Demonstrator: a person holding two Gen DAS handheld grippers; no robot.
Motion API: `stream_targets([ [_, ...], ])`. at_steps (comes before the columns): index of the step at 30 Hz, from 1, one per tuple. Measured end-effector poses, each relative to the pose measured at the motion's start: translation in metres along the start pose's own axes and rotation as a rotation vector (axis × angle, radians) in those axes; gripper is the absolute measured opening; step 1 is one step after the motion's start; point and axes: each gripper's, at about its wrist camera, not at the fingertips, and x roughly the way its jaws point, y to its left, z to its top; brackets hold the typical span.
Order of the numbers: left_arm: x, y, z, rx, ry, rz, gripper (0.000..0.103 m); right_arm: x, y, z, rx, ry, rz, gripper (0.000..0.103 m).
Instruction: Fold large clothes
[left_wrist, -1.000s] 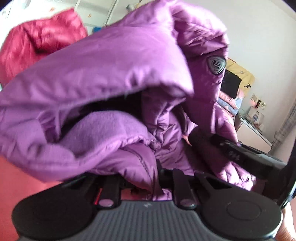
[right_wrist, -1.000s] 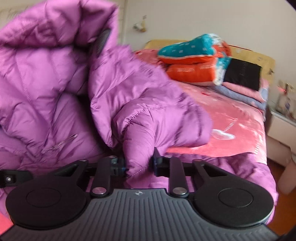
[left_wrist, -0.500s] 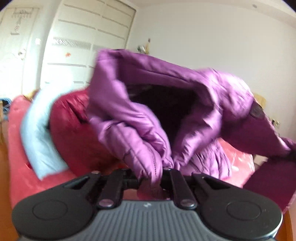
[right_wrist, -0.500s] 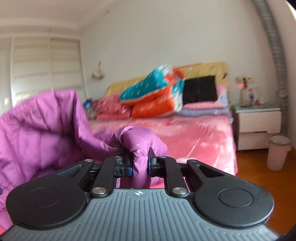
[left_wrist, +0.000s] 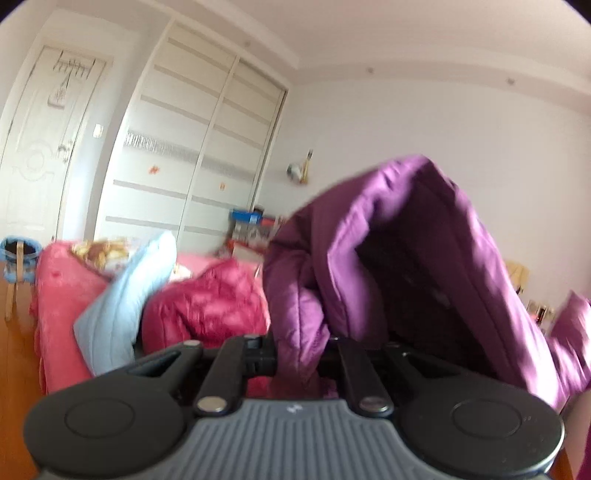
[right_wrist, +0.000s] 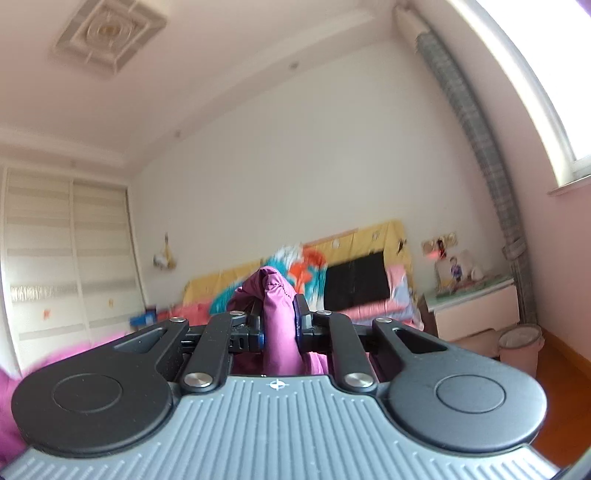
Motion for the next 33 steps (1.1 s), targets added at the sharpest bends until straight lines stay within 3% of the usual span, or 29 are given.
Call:
stream_targets([
  [12, -0.067, -0.01, 0.086, -0.014, -0.25, -0.145, 0.008, -0.1, -0.026, 0.115, 0.071, -0.254, -0.053, 0.016],
  [21, -0.098, -0.022, 0.144, 0.009, -0.415, -0.204, 0.007, -0.137, -0.028, 0.195, 0.04, -0.394, -0.052, 0.016],
  [27, -0.067, -0.044, 0.164, 0.056, -0.39, -0.175, 0.008, -0.137, -0.034, 0.231, 0.007, -0.419, -0.083, 0.016],
  [30, -0.026, -0.067, 0.153, 0.069, -0.302, -0.139, 0.008, -0.1, -0.035, 0.235, -0.025, -0.383, -0.135, 0.016],
  [33, 0.02, -0.075, 0.135, 0.112, -0.266, -0.083, 0.007, -0.056, -0.042, 0.226, -0.033, -0.293, -0.147, 0.016],
])
